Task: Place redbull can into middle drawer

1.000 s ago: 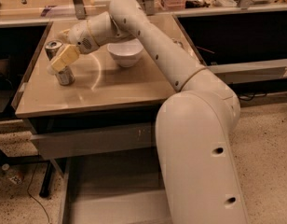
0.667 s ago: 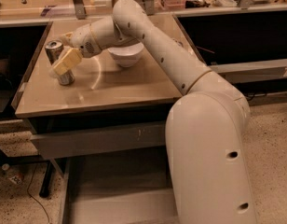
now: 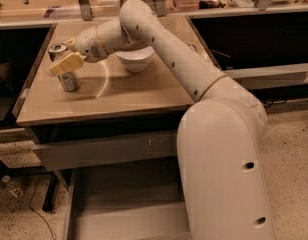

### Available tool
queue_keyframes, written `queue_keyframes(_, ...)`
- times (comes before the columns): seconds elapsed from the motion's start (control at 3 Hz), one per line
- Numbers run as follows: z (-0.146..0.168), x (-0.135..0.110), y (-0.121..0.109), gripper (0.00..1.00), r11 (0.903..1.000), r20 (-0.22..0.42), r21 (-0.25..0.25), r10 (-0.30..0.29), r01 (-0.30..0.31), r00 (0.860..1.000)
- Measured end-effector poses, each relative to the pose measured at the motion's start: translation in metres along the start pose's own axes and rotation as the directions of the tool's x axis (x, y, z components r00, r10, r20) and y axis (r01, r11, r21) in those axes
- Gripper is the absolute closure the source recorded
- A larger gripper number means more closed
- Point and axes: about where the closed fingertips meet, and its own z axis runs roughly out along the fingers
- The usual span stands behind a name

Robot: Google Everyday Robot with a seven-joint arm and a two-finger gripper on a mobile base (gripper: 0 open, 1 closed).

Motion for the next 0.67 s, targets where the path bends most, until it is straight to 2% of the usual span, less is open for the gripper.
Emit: queue_keyframes(0.67, 0.0001, 0.0, 0.0, 0.88, 1.0, 0.0, 0.0, 0.0, 0.0, 1.0)
